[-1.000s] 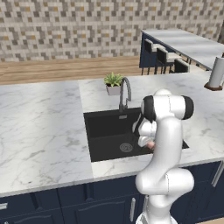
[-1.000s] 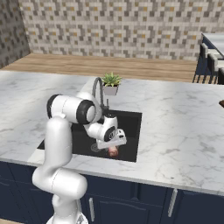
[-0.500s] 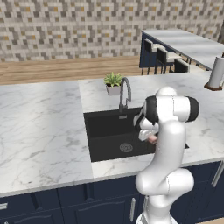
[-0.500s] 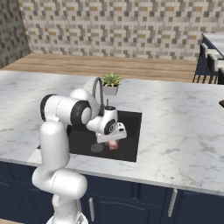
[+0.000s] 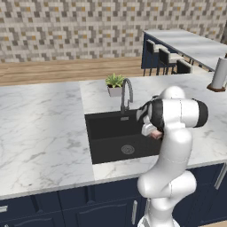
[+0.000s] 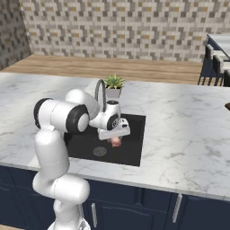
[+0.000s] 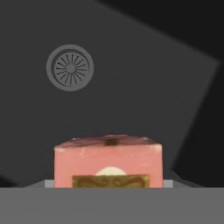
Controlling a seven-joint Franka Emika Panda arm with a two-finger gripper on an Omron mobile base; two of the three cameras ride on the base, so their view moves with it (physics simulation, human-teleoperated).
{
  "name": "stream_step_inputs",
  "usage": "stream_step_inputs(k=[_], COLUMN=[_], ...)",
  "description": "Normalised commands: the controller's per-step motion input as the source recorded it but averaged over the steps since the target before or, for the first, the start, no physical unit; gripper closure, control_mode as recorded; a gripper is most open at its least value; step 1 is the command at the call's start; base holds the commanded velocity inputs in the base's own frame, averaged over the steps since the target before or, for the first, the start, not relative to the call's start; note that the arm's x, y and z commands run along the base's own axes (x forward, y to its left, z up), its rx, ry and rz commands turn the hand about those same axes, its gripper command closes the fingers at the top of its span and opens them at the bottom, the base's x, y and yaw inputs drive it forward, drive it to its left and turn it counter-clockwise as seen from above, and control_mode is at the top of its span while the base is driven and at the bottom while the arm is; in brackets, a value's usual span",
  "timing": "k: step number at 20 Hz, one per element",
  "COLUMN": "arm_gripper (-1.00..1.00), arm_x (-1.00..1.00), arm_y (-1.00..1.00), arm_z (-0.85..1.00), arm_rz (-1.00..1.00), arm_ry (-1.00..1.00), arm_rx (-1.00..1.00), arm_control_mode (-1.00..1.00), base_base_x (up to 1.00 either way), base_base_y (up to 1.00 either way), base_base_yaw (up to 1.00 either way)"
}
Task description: Pick up the dish brush and bar soap from the sink, and place them back in the cabinet, and close the cabinet door.
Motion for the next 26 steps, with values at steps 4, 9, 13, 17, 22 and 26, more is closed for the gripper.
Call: stream_step_inputs(k=[4,9,13,17,22,26], arm_gripper=[1.00,1.00,1.00,1.00,1.00,1.00], arm_x=[-0.18,-0.31,-0.47,-0.53,-0.52,-0.52], arm_y=[0.00,0.00,0.08,0.11,0.08,0.04], arm_z=[0.47,0.50,0.29,0.34,0.44,0.42], arm_rz=[0.00,-0.02,-0.06,-0.11,-0.11,-0.11], arm_ry=[0.00,0.00,0.00,0.00,0.00,-0.01], arm_rx=[0.00,0.00,-0.02,-0.02,0.00,0.00], arm_control_mode=[-1.00,-1.00,-1.00,-1.00,-1.00,-1.00], base_base_x=[0.00,0.00,0.00,0.00,0.00,0.00], base_base_y=[0.00,0.00,0.00,0.00,0.00,0.00], base_base_yaw=[0.00,0.00,0.00,0.00,0.00,0.00])
